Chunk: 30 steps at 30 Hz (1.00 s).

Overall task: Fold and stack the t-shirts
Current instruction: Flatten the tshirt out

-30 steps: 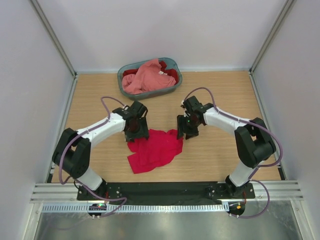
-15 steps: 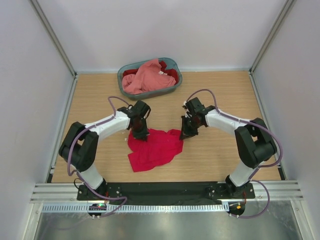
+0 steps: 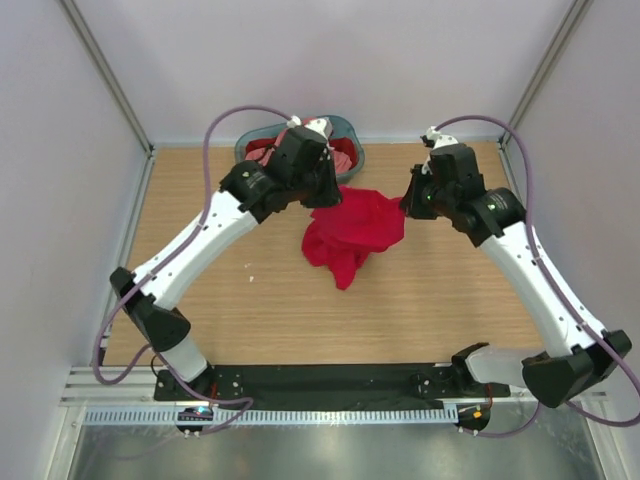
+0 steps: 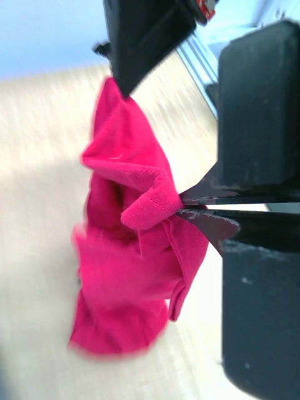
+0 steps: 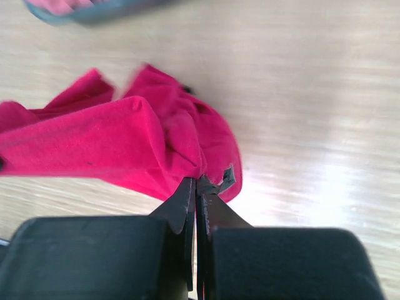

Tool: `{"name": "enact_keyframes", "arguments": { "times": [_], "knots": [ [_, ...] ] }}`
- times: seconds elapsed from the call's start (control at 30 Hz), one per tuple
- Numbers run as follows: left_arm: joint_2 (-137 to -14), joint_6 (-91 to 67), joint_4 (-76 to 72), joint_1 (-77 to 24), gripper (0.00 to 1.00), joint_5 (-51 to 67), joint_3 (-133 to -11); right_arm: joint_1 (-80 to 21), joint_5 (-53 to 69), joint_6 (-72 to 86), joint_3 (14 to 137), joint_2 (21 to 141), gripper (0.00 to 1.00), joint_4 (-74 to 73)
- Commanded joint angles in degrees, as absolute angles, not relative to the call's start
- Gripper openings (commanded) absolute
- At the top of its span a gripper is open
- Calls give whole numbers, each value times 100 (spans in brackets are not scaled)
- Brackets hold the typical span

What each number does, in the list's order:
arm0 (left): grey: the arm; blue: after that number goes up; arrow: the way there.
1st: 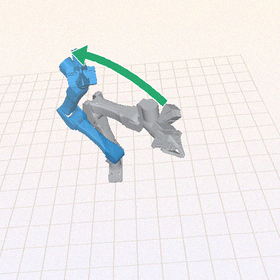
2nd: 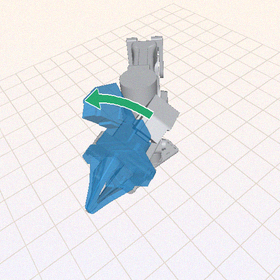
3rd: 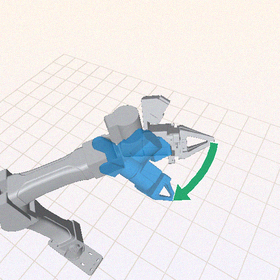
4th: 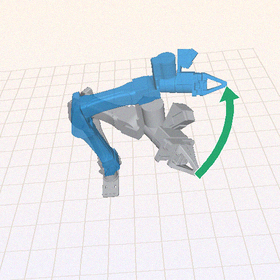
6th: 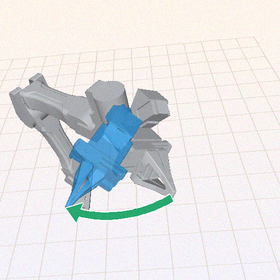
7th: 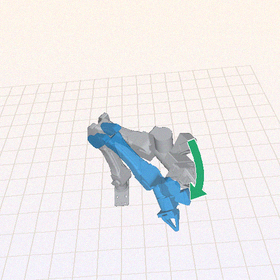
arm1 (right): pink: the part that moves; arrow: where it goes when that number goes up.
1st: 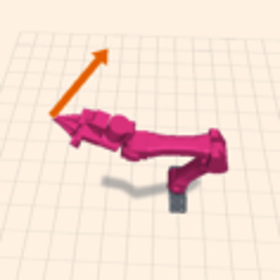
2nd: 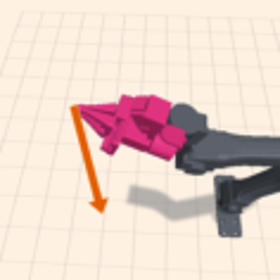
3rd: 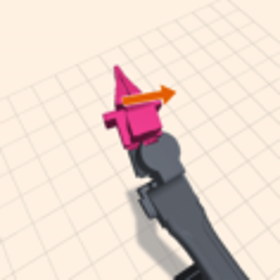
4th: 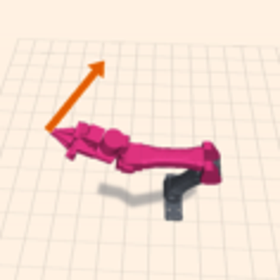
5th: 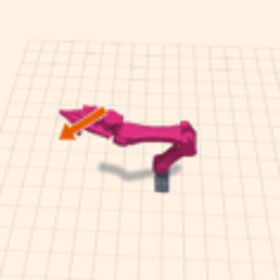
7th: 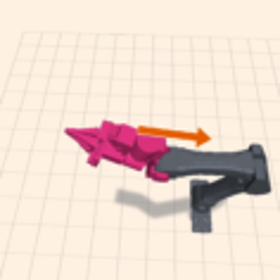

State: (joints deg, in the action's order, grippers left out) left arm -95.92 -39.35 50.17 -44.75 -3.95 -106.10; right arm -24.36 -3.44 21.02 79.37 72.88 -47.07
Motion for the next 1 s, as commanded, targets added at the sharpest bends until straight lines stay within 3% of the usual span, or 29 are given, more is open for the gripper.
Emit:
{"name": "enact_keyframes", "arguments": {
  "times": [0.0, 0.07, 0.23, 0.33, 0.43, 0.47, 0.5, 0.63, 0.73, 0.87, 0.97],
  "knots": [
    [-9317, -3648, 5853, -4438, 0, -1018, -11241, -2426, -388, 1846, 8472, 7102, 1, -5405],
    [-9063, -3612, 6002, -4421, 0, -1501, -11075, -2452, 425, 1933, 8464, 7058, 1, -5414],
    [-7754, -3972, 6468, -4263, 0, -2291, -9227, -3224, 1422, 2267, 7876, 7066, 1, -4863],
    [-6945, -4534, 6986, -3991, 0, -2689, -8065, -3884, 2580, 2600, 7393, 7338, 12, -4238],
    [-6224, -4903, 7233, -3420, 0, -2742, -7499, -3946, 2981, 3023, 6988, 7427, 32, -3491],
    [-6075, -4965, 7251, -3254, 0, -2820, -7245, -3903, 2701, 2989, 6970, 7444, 52, -3524],
    [-5960, -5122, 7260, -3200, 0, -2891, -7181, -3702, 2429, 2927, 7005, 7497, 55, -3672],
    [-5835, -5203, 7137, -3155, 1, -2839, -7066, -2659, 1093, 2707, 7154, 8269, 59, -4148],
    [-6002, -5186, 7137, -3155, 1, -2585, -7119, -1876, 941, 2628, 7076, 8953, 59, -4026],
    [-6073, -5107, 7014, -3155, 1, -2479, -7049, -1661, 1219, 2347, 7110, 9685, 59, -4174],
    [-6047, -5106, 7127, -3155, 22, -2601, -7093, -1809, 1827, 2259, 6699, 9590, 59, -3965]
  ]
}}
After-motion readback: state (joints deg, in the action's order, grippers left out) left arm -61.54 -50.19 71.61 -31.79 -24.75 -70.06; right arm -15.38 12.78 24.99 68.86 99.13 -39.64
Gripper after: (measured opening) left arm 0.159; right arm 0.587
